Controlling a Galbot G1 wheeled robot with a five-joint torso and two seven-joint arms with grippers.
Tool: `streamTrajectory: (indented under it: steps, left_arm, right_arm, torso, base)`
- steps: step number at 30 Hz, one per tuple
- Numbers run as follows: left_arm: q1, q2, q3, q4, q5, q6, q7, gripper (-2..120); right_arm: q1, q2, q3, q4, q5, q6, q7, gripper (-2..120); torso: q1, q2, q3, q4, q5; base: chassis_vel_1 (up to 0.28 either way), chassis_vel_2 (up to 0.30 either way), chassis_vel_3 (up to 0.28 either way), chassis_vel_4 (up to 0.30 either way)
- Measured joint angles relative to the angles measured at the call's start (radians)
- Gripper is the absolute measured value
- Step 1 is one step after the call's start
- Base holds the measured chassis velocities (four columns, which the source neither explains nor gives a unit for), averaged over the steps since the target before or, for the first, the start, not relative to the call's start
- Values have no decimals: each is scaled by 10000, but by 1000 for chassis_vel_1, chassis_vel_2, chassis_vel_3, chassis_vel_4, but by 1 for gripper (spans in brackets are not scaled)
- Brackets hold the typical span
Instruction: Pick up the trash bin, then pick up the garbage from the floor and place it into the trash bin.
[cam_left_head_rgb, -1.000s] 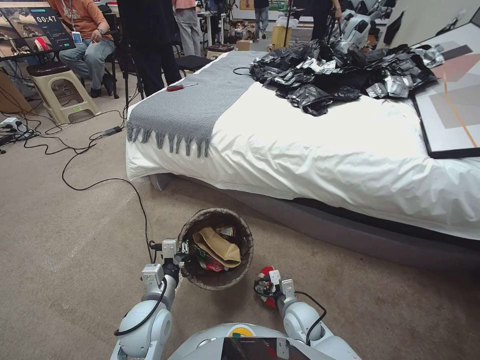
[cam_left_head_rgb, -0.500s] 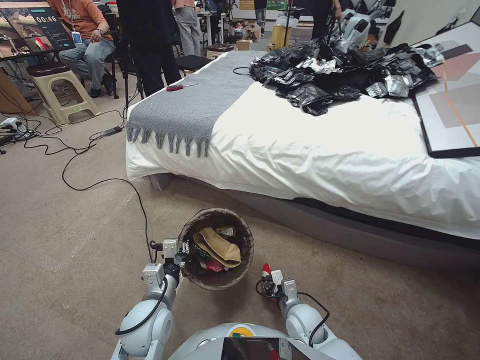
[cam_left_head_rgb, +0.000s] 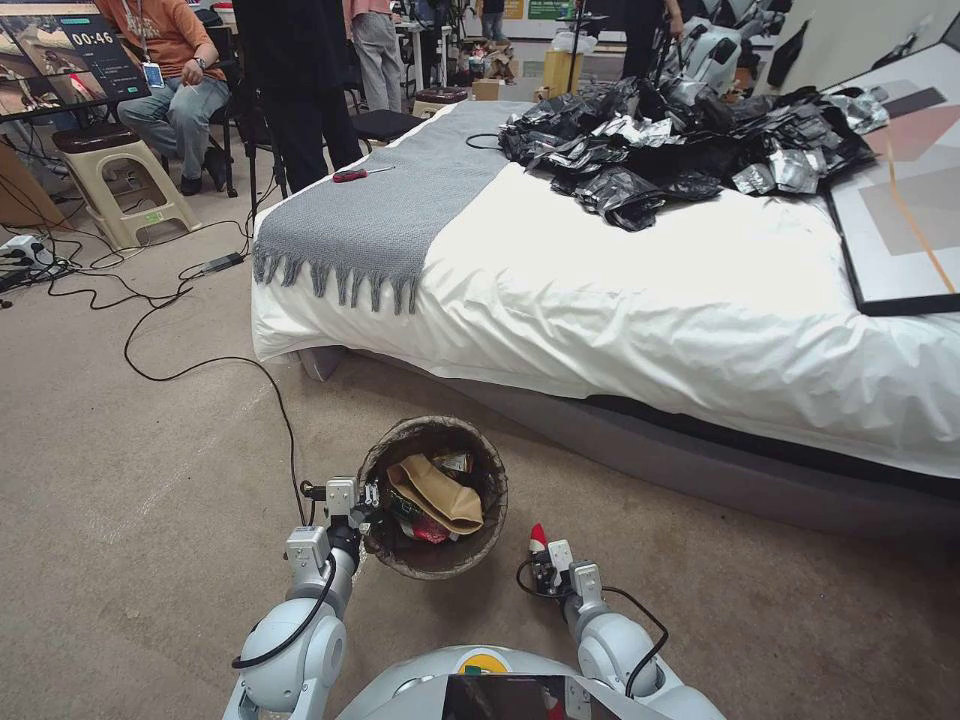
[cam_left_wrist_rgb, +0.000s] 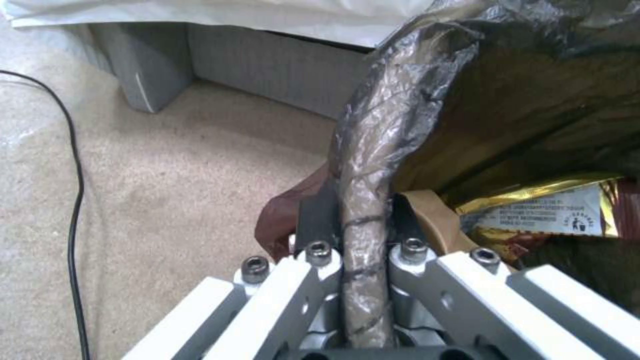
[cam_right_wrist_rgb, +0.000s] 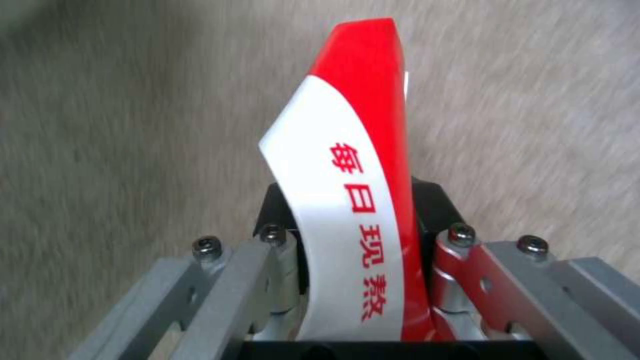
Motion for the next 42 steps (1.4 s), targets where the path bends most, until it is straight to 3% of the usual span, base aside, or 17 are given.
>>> streamTrajectory:
  steps: [9, 13, 14, 17, 19, 23, 24, 26, 30, 37, 42]
  left_arm:
    - [-14, 28, -4, 24, -49, 0, 3, 2]
    - [27, 64, 11, 48, -61, 0, 0, 2]
    - [27, 64, 11, 48, -61, 0, 0, 2]
    - [40, 63, 72, 77, -38, 11, -2, 2]
    - [38, 61, 81, 78, -34, 16, -4, 2]
    - [55, 69, 121, 70, 6, 96, -17, 2]
    - [55, 69, 121, 70, 6, 96, -17, 2]
    - [96, 82, 150, 65, 79, 105, -23, 2]
    - [137, 24, 280, 81, 224, 104, -23, 2]
    - [102, -58, 392, 98, 339, 105, -30, 2]
    - [112, -60, 390, 86, 347, 118, -42, 2]
  right_arm:
    - [-127, -15, 627, 1395, -215, 631, 179, 23]
    - [-45, -225, 994, 2820, -506, 2545, -239, 23]
    - [-45, -225, 994, 2820, -506, 2545, -239, 23]
    - [282, -478, 1101, 4083, -301, 3859, -1018, 23]
    - [357, -556, 1109, 4319, -163, 4043, -1241, 23]
    - [709, -1303, 971, 5353, 478, 4844, -2890, 23]
    - [709, -1303, 971, 5353, 478, 4844, -2890, 23]
    - [839, -1903, 718, 5768, 957, 5030, -4106, 23]
    - [1021, -2472, 180, 5911, 1240, 5026, -4815, 23]
    - [1289, -2708, -955, 5534, 1345, 4792, -4636, 23]
    - [1366, -2469, -1746, 4605, 1305, 4712, -4459, 23]
  torso:
    - [0, 0, 0, 0, -2]
    - [0, 0, 0, 0, -3]
    - [0, 0, 0, 0, -3]
    - [0, 0, 0, 3, -4]
    - [0, 0, 0, 3, -5]
    - [0, 0, 0, 2, -5]
    - [0, 0, 0, 2, -5]
    - [0, 0, 0, 2, -5]
    - [0, 0, 0, 2, -4]
    - [0, 0, 0, 1, -4]
    - [0, 0, 0, 1, -4]
  base:
    - [0, 0, 0, 0]
    - [0, 0, 0, 0]
    - [0, 0, 0, 0]
    - [0, 0, 0, 0]
    - [0, 0, 0, 0]
    - [0, 0, 0, 0]
    - [0, 0, 0, 0]
    - [0, 0, 0, 0]
    - [0, 0, 0, 0]
    - [0, 0, 0, 0]
    - [0, 0, 0, 0]
